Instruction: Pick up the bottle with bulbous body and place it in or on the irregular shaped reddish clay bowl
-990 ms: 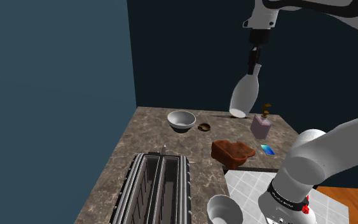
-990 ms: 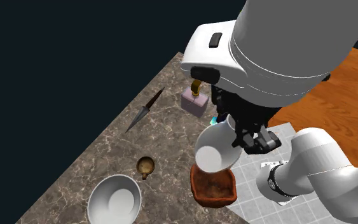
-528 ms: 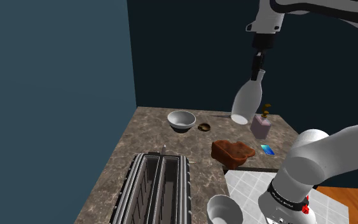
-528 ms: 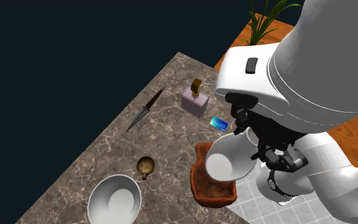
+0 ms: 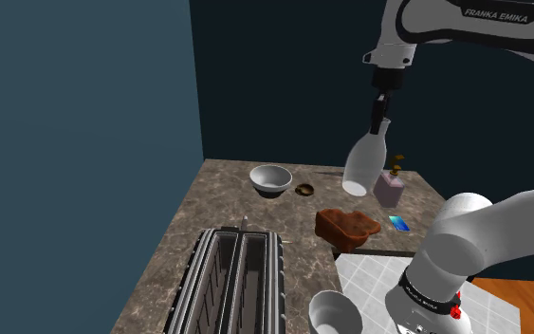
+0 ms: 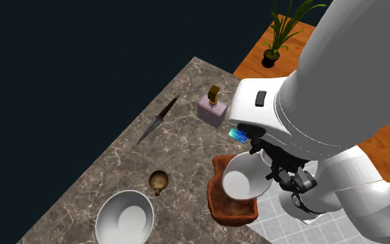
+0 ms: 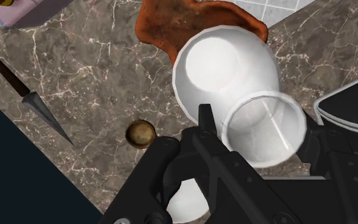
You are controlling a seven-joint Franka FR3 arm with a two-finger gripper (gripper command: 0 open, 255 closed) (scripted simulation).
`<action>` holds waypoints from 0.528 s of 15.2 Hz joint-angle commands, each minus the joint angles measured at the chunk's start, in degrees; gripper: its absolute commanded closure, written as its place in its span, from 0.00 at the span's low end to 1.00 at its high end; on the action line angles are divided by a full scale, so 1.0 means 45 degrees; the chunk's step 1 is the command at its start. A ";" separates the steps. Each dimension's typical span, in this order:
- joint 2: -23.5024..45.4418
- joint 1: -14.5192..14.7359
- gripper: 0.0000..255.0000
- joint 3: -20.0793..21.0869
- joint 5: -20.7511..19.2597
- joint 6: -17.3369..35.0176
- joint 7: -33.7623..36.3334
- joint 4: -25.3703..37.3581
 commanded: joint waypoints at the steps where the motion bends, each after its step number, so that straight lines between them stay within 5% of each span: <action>1: -0.0164 -0.0018 1.00 -0.0028 -0.0031 0.0329 0.0015 -0.0482; 8: -0.0567 -0.0071 1.00 -0.0120 -0.0130 0.1386 0.0073 -0.1942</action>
